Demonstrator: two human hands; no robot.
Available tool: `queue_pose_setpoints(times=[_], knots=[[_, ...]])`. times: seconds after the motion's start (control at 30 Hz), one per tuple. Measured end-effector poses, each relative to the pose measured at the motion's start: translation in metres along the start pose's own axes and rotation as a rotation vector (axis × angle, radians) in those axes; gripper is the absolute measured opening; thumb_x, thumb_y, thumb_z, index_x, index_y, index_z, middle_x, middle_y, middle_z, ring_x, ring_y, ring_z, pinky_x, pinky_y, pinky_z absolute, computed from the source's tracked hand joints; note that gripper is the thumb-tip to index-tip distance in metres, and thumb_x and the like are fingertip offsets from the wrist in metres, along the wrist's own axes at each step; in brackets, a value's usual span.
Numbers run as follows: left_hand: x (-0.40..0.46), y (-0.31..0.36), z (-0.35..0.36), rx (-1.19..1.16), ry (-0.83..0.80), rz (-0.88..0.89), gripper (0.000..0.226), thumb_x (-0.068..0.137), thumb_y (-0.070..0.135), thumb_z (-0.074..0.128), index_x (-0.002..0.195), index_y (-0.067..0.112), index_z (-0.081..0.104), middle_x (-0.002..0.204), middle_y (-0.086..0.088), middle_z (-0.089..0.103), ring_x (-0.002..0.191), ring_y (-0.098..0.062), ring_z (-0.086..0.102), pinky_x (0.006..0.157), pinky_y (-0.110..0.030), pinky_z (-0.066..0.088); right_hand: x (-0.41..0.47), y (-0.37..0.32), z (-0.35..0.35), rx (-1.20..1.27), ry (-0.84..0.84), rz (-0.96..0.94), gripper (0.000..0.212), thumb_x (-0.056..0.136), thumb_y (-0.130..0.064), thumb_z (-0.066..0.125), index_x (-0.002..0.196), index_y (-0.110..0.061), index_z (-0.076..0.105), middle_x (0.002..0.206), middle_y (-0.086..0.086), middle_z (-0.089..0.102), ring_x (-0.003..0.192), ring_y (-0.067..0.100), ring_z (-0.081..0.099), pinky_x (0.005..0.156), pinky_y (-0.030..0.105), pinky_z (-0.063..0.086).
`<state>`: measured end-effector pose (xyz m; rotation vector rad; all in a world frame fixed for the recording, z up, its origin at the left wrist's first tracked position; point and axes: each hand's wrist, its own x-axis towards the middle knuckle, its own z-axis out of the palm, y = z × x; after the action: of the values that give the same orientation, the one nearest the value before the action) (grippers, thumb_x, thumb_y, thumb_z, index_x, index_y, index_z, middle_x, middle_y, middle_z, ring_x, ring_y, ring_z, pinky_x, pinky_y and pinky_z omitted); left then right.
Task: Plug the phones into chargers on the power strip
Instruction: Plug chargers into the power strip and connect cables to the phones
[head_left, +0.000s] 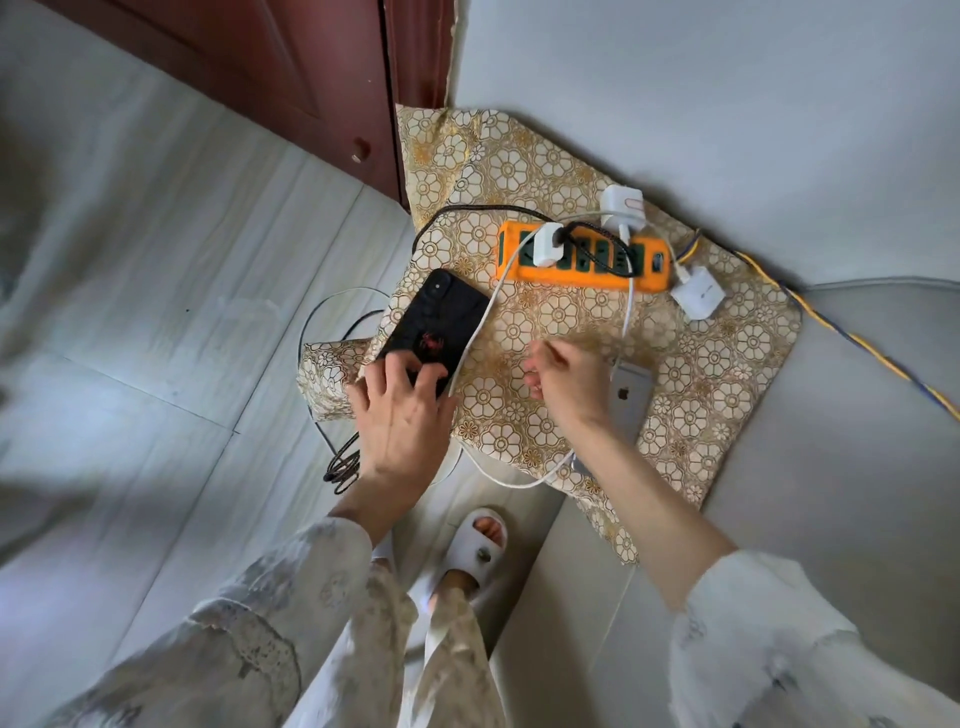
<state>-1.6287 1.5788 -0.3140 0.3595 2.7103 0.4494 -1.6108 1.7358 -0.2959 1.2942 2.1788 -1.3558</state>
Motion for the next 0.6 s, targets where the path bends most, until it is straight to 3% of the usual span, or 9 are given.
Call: queue_pose_setpoints(times=[0.1,0.23,0.33,0.4,0.47,0.53,0.6], knots=[[0.007,0.007,0.005,-0.010,-0.072,-0.016,0.038,0.082,0.038,0.062,0.110,0.013,0.060,0.113,-0.013,0.051,0.106,-0.033,0.041,0.089,-0.043,0.028,-0.004,0.009,-0.017,0.008,0.024,-0.004,0.021,0.094,-0.018,0.047,0.103,-0.007,0.062,0.093,0.004,0.066,0.066,0.004,0.059,0.053,0.010,0.051],[0.018,0.022,0.006,0.018,-0.158,0.009,0.026,0.089,0.030,0.051,0.102,0.012,0.064,0.115,-0.009,0.053,0.108,-0.028,0.041,0.091,-0.041,0.030,0.001,0.006,-0.047,0.003,0.096,-0.025,0.023,0.095,-0.019,0.047,0.100,-0.002,0.062,0.089,0.008,0.066,0.064,0.009,0.060,0.060,0.024,0.053],[0.020,0.027,0.002,-0.056,-0.149,-0.001,0.024,0.091,0.023,0.047,0.106,0.011,0.061,0.115,-0.011,0.054,0.109,-0.030,0.044,0.091,-0.043,0.033,0.017,-0.004,-0.071,-0.048,0.207,-0.067,0.027,0.097,-0.021,0.041,0.093,-0.002,0.060,0.085,0.007,0.063,0.063,0.010,0.058,0.055,0.020,0.050],[0.023,0.029,-0.003,-0.102,-0.102,0.021,0.026,0.092,0.024,0.046,0.112,0.011,0.057,0.116,-0.013,0.053,0.109,-0.031,0.045,0.090,-0.043,0.034,0.037,-0.012,-0.086,-0.133,0.290,-0.112,0.028,0.097,-0.022,0.039,0.093,-0.004,0.059,0.084,0.007,0.062,0.071,0.019,0.058,0.061,0.028,0.050],[0.030,0.032,-0.008,-0.128,-0.075,0.050,0.029,0.092,0.024,0.046,0.117,0.011,0.052,0.119,-0.015,0.051,0.109,-0.032,0.045,0.091,-0.044,0.035,0.061,-0.021,-0.099,-0.233,0.320,-0.153,0.025,0.097,-0.021,0.040,0.103,-0.007,0.059,0.096,0.007,0.063,0.086,0.025,0.060,0.073,0.033,0.052],[0.040,0.038,-0.012,-0.166,-0.065,0.045,0.034,0.091,0.023,0.047,0.123,0.010,0.047,0.123,-0.017,0.049,0.110,-0.032,0.045,0.094,-0.045,0.036,0.083,-0.030,-0.105,-0.350,0.327,-0.203,0.026,0.096,-0.021,0.042,0.112,-0.009,0.060,0.114,0.010,0.061,0.102,0.025,0.058,0.087,0.032,0.047],[0.055,0.046,-0.013,-0.212,-0.058,0.028,0.040,0.091,0.024,0.046,0.128,0.009,0.042,0.127,-0.018,0.048,0.114,-0.033,0.045,0.097,-0.048,0.036,0.104,-0.037,-0.106,-0.449,0.326,-0.277,0.027,0.095,-0.022,0.045,0.112,-0.009,0.062,0.118,0.012,0.058,0.107,0.026,0.055,0.093,0.032,0.044]])
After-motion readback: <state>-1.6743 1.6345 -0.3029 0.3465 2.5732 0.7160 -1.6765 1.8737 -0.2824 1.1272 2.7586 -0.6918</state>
